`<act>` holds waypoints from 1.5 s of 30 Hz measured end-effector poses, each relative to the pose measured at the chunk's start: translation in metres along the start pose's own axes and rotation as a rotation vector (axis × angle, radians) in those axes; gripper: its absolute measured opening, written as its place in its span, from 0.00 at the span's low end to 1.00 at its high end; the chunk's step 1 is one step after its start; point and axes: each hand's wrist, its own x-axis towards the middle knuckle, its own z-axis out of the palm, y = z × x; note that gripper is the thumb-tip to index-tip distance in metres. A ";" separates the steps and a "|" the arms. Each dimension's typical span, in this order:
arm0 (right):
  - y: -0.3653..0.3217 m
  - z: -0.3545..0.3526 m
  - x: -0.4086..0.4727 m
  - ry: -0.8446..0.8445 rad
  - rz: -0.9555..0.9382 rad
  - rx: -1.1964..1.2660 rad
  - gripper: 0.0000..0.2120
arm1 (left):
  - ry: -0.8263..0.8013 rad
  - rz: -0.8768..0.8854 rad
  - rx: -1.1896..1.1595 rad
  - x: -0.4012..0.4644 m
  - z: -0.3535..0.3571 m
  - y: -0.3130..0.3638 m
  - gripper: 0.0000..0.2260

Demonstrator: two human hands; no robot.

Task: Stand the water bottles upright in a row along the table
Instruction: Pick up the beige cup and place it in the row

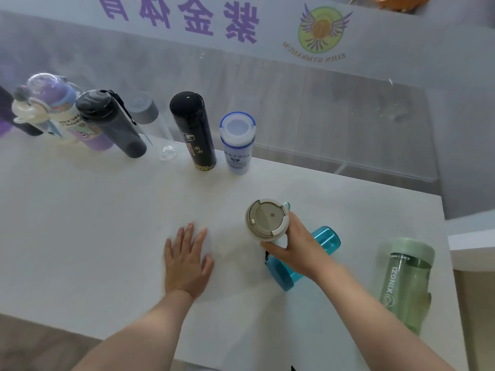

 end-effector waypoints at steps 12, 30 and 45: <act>-0.023 0.028 0.001 0.464 -0.217 -0.183 0.38 | -0.003 -0.005 -0.001 0.000 0.001 -0.002 0.27; -0.025 -0.049 0.092 0.371 -0.160 -0.193 0.37 | -0.018 0.001 -0.011 0.001 0.000 -0.003 0.27; -0.014 -0.067 0.134 0.338 -0.290 -0.227 0.39 | -0.016 -0.002 -0.019 0.002 -0.002 -0.001 0.27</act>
